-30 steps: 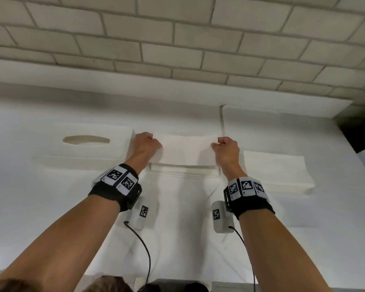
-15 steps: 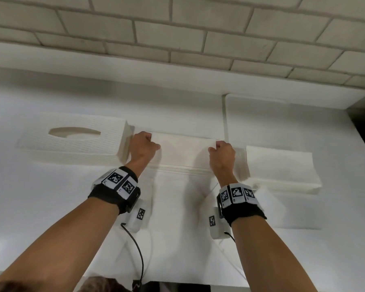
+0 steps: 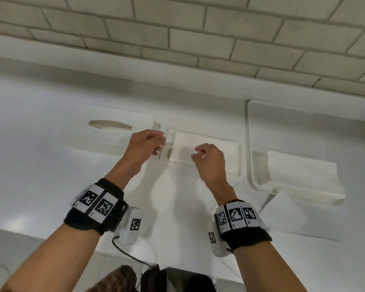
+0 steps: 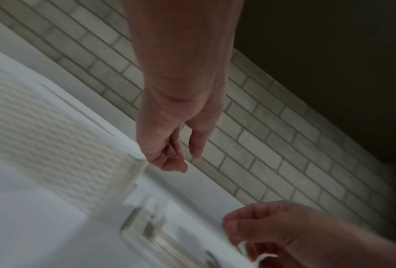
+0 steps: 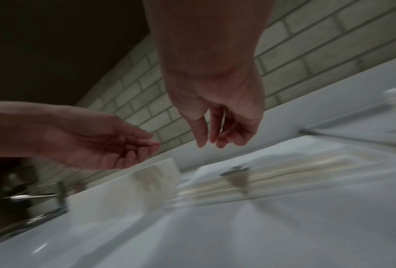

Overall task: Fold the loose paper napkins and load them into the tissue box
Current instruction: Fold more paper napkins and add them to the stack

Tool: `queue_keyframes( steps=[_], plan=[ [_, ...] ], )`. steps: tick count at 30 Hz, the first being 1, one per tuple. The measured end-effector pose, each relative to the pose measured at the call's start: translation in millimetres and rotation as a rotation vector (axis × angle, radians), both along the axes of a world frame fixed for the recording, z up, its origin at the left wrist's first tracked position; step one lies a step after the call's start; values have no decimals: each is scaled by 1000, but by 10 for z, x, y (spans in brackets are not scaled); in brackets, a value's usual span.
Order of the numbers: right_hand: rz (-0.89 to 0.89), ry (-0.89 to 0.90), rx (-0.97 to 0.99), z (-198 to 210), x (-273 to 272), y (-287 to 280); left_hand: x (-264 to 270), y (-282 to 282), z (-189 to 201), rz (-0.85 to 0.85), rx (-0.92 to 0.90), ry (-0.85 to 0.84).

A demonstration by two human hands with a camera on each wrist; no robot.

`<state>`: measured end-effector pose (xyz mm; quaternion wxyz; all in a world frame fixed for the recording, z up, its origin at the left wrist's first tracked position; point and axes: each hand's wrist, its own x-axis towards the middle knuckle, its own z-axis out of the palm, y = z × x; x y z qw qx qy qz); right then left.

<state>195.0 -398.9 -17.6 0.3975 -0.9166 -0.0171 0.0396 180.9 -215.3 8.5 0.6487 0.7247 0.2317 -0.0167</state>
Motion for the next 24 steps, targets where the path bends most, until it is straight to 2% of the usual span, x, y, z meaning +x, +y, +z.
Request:
queue_keyframes(
  steps=[3, 5, 7, 10, 17, 21, 24],
  plan=[
    [369, 101, -41, 36, -315, 468, -361, 308, 53, 63, -74, -5],
    [594, 140, -159, 1, -489, 696, -582, 516, 33, 123, -90, 6],
    [719, 127, -331, -82, -583, 847, -774, 694, -33, 182, -110, 21],
    [745, 87, -522, -221, -599, 972, -1011, 858, -171, 233, -133, 49],
    [624, -5, -522, -218, -469, 1066, -1221, 868, -350, 239, -123, 73],
    [818, 20, -509, -156, -552, 1181, -1193, 878, -348, 258, -159, 50],
    [998, -14, -607, -200, -677, 1291, -1176, 902, -340, 292, -165, 25]
  ],
)
